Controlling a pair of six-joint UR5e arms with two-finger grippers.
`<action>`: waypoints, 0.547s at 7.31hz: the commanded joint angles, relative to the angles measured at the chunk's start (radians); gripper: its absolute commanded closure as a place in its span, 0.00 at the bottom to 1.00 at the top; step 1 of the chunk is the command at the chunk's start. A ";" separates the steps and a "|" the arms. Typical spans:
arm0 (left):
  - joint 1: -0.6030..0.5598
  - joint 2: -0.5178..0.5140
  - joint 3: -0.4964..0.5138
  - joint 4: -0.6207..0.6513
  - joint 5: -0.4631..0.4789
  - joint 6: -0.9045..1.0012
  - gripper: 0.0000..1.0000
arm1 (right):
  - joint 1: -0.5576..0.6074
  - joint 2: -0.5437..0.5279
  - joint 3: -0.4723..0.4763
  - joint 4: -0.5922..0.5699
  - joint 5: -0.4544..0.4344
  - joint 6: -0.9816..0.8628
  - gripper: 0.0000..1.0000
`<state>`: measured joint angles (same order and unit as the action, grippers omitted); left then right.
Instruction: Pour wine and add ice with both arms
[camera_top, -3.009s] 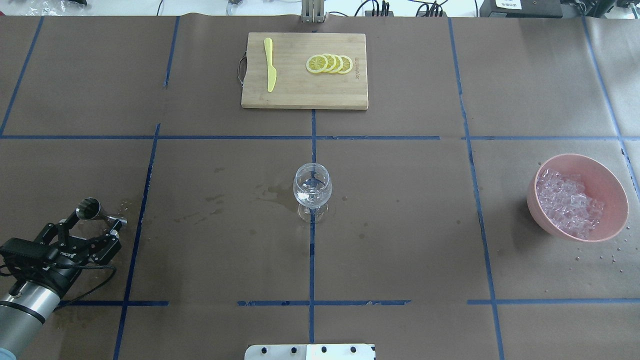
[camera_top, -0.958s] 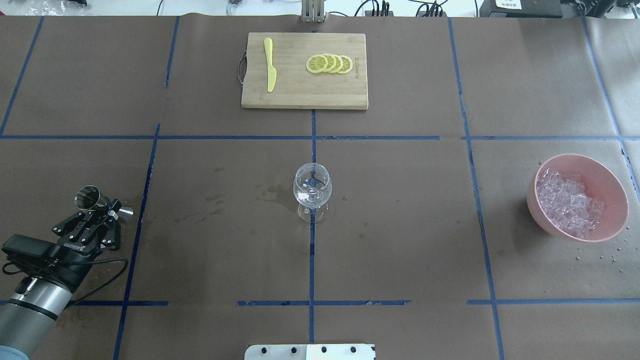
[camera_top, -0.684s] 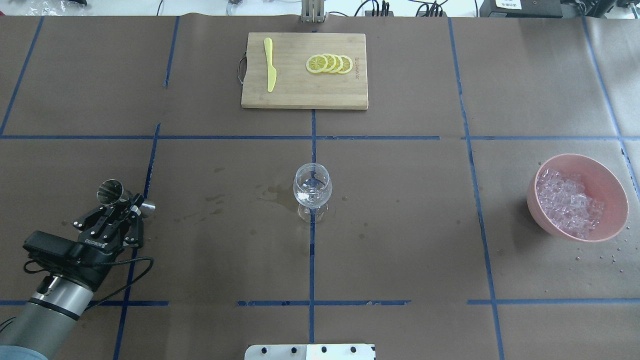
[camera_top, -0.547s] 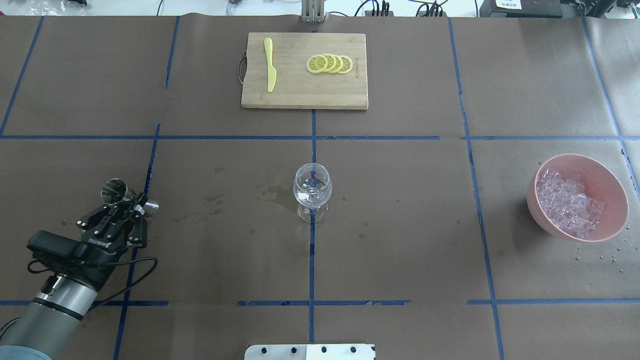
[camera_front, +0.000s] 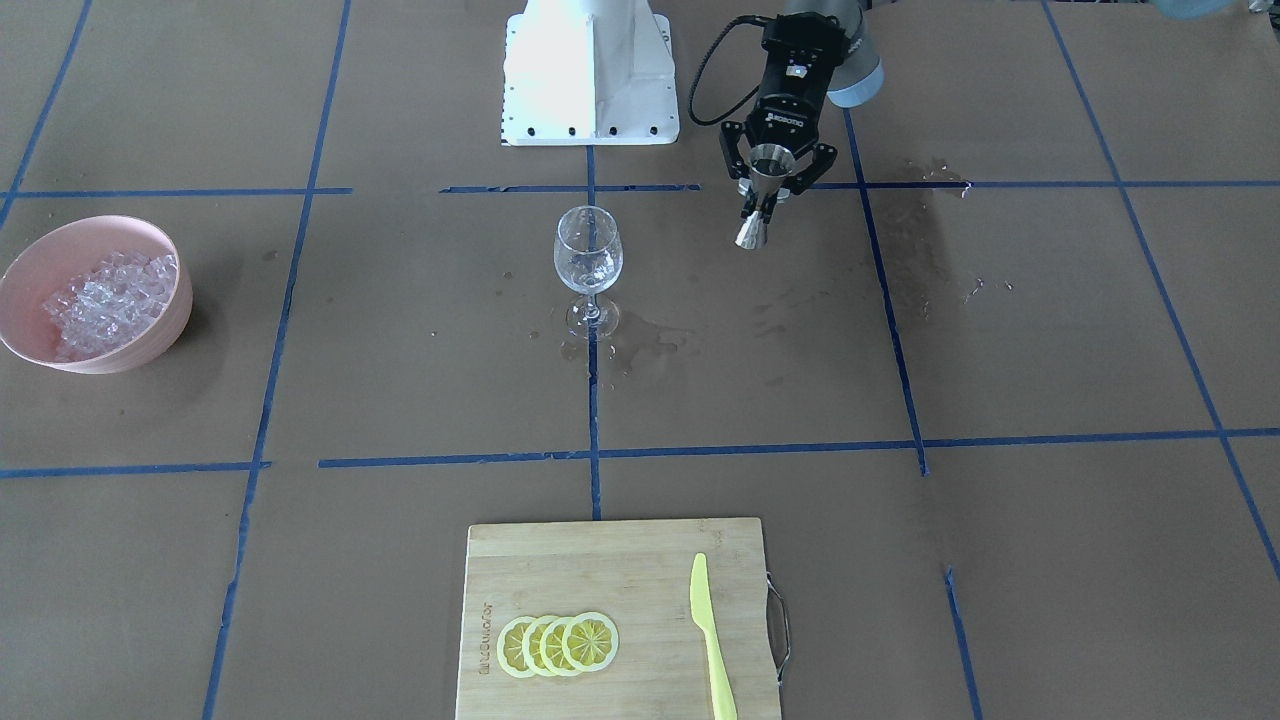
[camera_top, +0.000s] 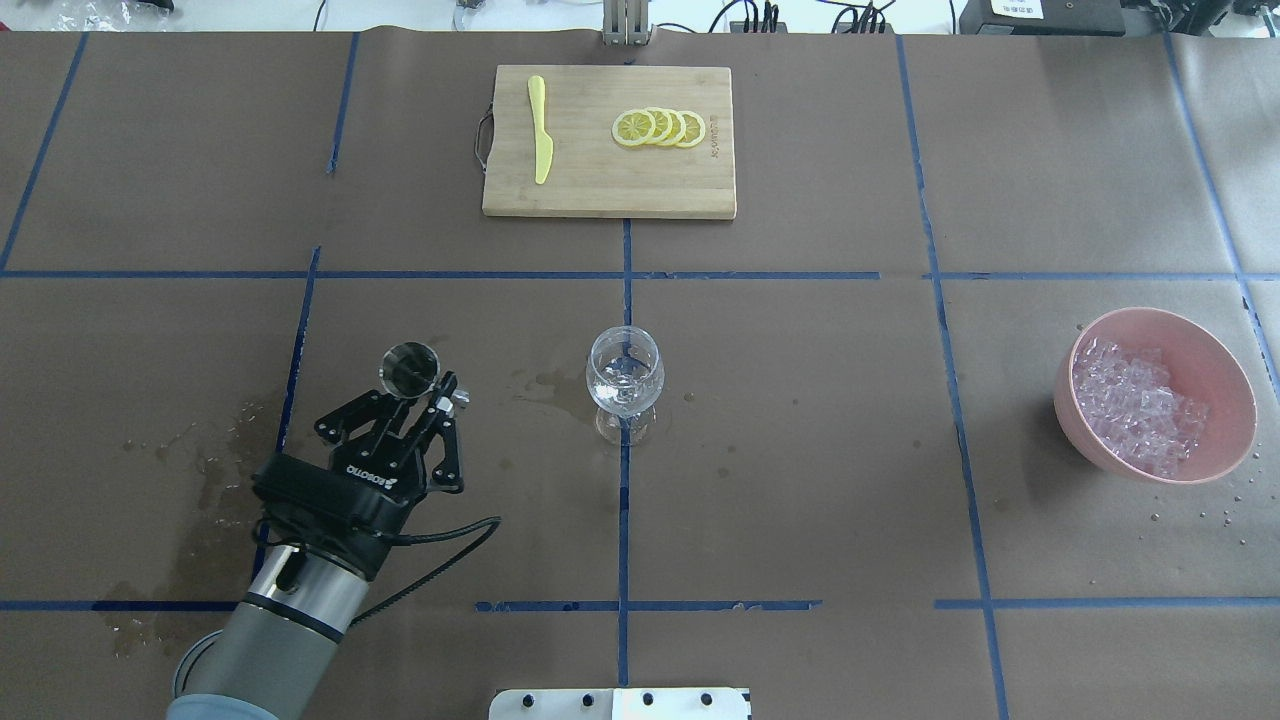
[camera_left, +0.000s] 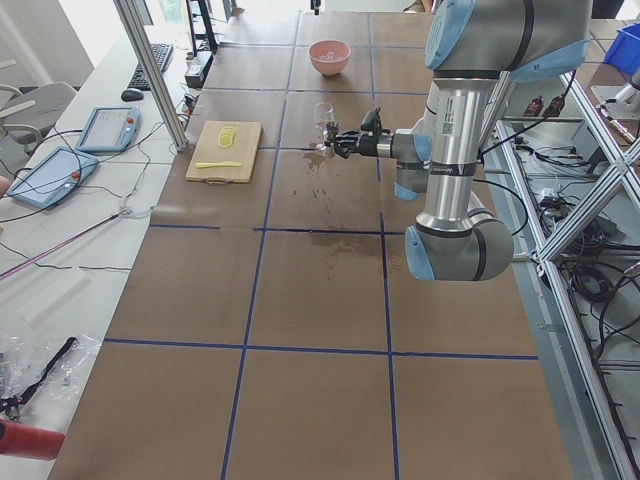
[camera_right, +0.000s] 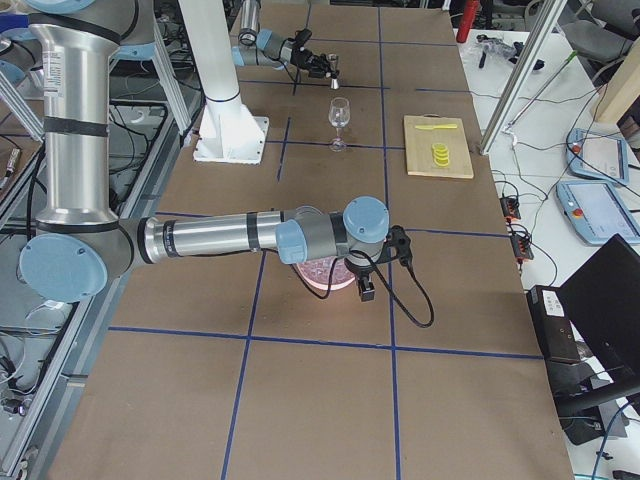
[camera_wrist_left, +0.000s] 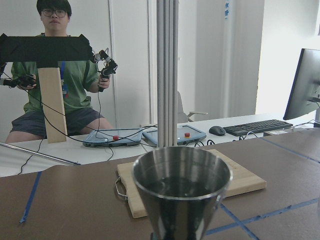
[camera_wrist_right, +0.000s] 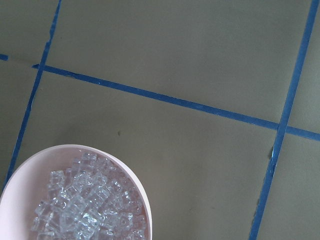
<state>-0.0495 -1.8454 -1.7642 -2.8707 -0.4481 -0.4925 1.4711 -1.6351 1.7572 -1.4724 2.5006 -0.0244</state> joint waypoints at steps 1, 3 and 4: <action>-0.001 -0.075 0.000 0.094 -0.009 0.095 1.00 | 0.000 0.000 -0.001 0.001 0.000 0.000 0.00; -0.016 -0.101 -0.003 0.227 -0.017 0.114 1.00 | 0.000 0.000 0.001 0.003 0.000 0.001 0.00; -0.030 -0.123 -0.003 0.256 -0.046 0.115 1.00 | 0.000 0.000 0.002 0.003 0.000 0.001 0.00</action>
<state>-0.0652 -1.9442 -1.7664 -2.6711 -0.4697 -0.3832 1.4711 -1.6352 1.7581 -1.4698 2.5004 -0.0232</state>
